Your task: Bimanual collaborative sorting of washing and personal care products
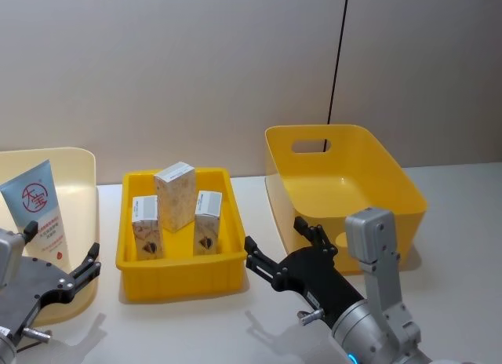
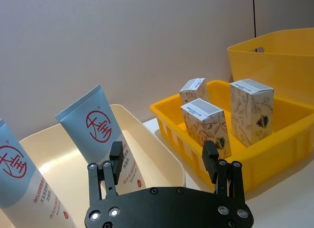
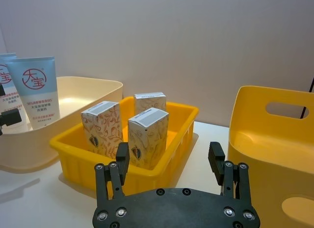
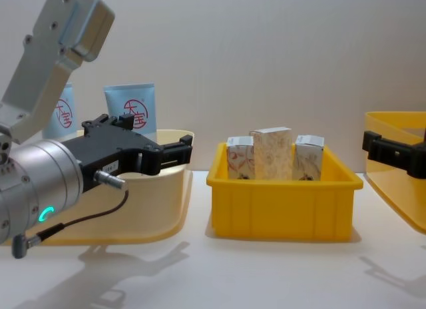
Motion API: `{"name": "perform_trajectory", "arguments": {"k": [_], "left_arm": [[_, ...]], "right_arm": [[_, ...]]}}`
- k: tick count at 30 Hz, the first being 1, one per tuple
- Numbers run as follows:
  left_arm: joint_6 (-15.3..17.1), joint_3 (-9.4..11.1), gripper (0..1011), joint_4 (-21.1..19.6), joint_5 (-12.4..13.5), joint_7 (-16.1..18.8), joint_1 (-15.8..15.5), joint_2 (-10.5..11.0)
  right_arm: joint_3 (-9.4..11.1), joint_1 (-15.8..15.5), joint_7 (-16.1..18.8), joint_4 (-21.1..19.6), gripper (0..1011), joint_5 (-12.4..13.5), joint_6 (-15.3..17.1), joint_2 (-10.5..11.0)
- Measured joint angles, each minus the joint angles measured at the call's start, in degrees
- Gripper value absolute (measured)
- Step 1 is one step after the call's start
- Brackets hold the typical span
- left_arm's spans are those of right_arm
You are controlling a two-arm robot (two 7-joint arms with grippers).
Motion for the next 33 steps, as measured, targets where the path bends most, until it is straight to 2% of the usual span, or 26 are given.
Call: {"name": "perform_trajectory", "arguments": {"k": [33], "left_arm": [[0.00, 0.00, 1003, 0.00, 0.00, 0.00, 0.00, 0.00]], "right_arm": [[0.00, 0.00, 0.00, 0.00, 1001, 0.00, 0.00, 0.00]]}}
